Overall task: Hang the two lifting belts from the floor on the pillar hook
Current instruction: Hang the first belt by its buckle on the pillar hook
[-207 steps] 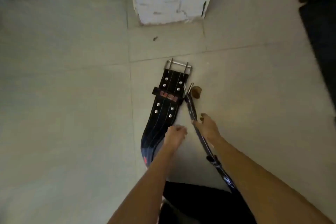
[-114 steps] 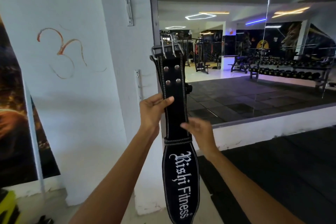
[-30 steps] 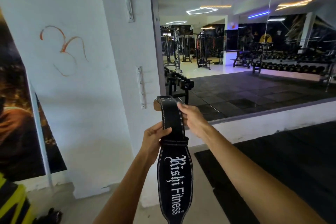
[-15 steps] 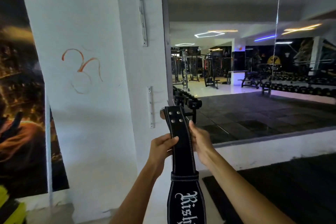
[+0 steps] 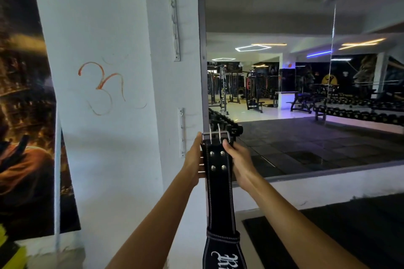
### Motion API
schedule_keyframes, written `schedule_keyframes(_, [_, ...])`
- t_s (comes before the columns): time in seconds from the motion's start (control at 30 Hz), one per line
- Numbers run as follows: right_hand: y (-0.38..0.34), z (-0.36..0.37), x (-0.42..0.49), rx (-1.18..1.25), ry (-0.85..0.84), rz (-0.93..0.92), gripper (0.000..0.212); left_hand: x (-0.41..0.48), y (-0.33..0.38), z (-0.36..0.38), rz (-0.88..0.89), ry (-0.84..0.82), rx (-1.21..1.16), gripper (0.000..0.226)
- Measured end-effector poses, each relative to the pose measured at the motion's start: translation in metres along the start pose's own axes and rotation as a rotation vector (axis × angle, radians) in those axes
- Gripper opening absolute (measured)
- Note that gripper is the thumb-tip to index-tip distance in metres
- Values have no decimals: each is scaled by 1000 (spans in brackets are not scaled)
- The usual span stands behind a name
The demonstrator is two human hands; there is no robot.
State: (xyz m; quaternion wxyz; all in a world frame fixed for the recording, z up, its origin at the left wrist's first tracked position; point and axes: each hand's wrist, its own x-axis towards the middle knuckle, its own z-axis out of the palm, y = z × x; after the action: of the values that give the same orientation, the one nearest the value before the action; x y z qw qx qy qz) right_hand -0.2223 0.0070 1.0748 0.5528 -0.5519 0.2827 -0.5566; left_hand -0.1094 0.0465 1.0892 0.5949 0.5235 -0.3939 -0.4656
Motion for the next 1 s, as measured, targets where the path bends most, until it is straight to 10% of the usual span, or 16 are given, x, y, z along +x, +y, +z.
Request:
schedule_keyframes(0.4, [3,-1,-6,68,51,43,18,8,16,-16,-50,-298,195,38])
schedule_keyframes(0.63, [-6,12,2,119,71,199,45,15,-18,16,502,242,189,53])
schedule_keyframes(1.0, [-16,-11,19,73,-94,481,45,16,-39,37,636,466,266,50])
